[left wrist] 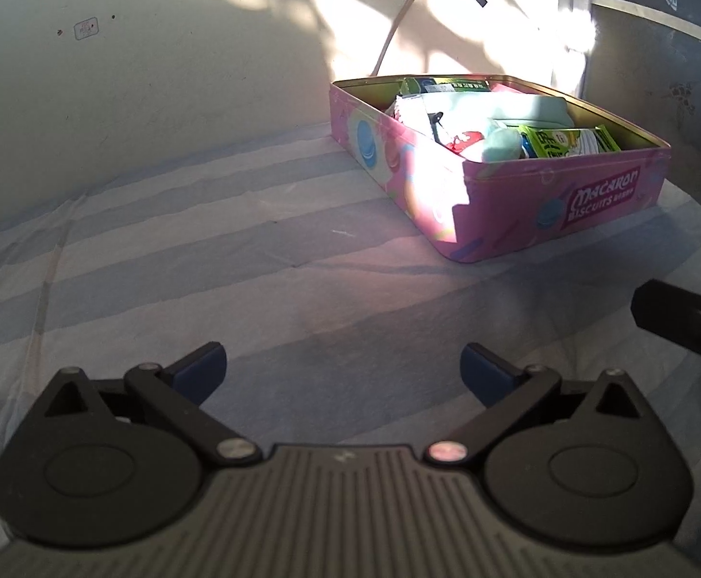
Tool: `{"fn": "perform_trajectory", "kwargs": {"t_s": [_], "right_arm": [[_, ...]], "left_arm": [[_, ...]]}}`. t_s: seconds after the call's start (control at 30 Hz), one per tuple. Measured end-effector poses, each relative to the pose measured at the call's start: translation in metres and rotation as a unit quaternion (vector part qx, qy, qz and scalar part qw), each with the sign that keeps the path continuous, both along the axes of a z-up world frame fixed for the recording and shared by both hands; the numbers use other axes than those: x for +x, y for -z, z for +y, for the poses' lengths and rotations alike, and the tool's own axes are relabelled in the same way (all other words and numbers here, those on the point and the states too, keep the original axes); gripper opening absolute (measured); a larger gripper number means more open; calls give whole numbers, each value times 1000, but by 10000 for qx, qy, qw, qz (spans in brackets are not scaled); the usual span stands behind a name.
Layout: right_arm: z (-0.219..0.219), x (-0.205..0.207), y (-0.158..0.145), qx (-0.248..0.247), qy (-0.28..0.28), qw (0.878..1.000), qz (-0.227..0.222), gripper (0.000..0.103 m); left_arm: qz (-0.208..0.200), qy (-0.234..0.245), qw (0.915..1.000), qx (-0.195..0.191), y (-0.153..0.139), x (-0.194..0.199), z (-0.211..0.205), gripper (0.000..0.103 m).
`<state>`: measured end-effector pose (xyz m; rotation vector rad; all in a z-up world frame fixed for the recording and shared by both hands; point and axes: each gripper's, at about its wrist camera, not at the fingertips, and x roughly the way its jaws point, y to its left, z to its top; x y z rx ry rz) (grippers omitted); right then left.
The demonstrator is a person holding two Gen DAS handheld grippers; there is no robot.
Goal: Organize objects
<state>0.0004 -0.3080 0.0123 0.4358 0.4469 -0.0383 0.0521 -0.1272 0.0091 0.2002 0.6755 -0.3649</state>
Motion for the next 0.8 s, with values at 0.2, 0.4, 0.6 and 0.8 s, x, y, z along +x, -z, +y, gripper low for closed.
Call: {"fn": "perform_trajectory", "kwargs": {"t_s": [0.2,0.4,0.6,0.8], "right_arm": [[0,0,0,-6,30,10000,14,103],[-1,0,0,17,45,10000,-2,103],[-1,-1,-1,10,56,10000,-26,103],[-1,-2,-1,18,71,10000,-28,103]], "left_arm": [[8,-15,9999,115,1,3,-1,103],[-89,-80,9999,110,-1,1,0,103],[-164,-185,9995,199,-4,2,0,103],[-305,-229,9989,274,-7,0,0,103]]}}
